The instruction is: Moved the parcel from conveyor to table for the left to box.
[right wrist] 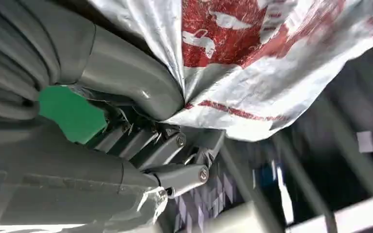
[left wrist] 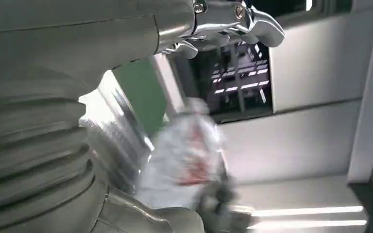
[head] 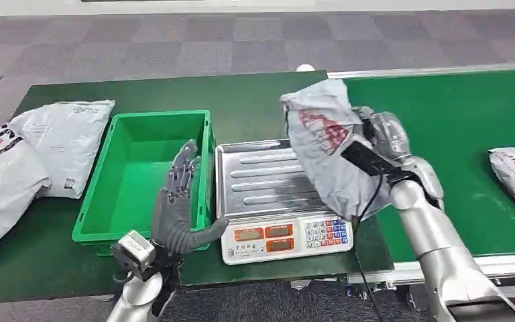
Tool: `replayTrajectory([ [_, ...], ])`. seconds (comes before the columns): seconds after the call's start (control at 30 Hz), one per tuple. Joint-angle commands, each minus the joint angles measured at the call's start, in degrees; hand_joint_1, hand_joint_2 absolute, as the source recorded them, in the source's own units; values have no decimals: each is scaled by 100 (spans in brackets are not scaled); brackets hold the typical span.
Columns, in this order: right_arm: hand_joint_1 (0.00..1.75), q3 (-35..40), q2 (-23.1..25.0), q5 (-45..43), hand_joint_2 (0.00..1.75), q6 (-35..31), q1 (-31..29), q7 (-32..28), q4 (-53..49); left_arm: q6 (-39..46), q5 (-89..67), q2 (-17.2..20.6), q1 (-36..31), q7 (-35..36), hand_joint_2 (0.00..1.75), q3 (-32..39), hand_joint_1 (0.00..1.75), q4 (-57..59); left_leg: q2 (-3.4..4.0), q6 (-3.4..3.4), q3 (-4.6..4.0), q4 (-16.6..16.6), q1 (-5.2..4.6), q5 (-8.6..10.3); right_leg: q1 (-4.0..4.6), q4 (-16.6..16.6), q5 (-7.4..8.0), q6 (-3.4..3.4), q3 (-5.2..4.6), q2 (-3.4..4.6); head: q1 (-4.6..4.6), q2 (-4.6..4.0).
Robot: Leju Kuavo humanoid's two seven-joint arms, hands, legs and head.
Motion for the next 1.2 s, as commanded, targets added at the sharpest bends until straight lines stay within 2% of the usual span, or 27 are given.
replayTrajectory([
  [0.03, 175, 1435, 628, -206, 175, 694, -897, 300, 2425, 392, -72, 276, -220, 15, 175, -46, 0, -184, 12, -6, 15, -7, 5, -3, 5, -8, 2, -5, 10, 18, 0, -2],
  [0.3, 175, 1490, 643, -228, 175, 780, -982, 299, 2511, 432, -82, 269, -219, 15, 175, -67, 0, -190, 0, -6, 5, -6, -1, 0, -2, -4, 0, -4, 2, 9, 0, 0],
  [0.5, 175, 1734, 1061, -543, 175, 981, -1361, 70, 2888, 436, -29, 107, -394, 15, 175, -50, 0, 109, 14, -8, 8, -7, -1, -1, -1, -4, 4, -7, 0, 24, 0, -2],
  [0.77, 175, 1755, 1109, -589, 175, 976, -1373, 43, 2918, 438, -72, 104, -402, 15, 175, -72, 0, 127, 2, -7, 0, -2, -2, 0, -2, 0, 1, -4, -4, 11, 0, 0],
  [0.8, 175, 1785, 1406, -625, 175, 489, -1396, 220, 3049, 428, -96, 66, -367, 55, 175, -56, 0, 97, 17, -9, 9, -7, 0, -1, 0, -6, 5, -8, 1, 27, 0, 0],
  [0.83, 0, 1698, 1506, -797, 175, 401, -1408, 113, 3082, 313, -76, 66, -407, 144, 175, -86, 0, 148, 19, -11, 20, -13, 1, 0, 2, -10, 5, -11, 7, 31, 0, 0],
  [1.2, 0, 1394, 1620, -1290, 175, 292, -1342, -239, 3062, 174, -4, 9, -537, 220, 175, -16, 0, 358, 2, -11, 7, -7, 3, 5, 4, -5, 2, -8, 0, 11, 0, -2],
])
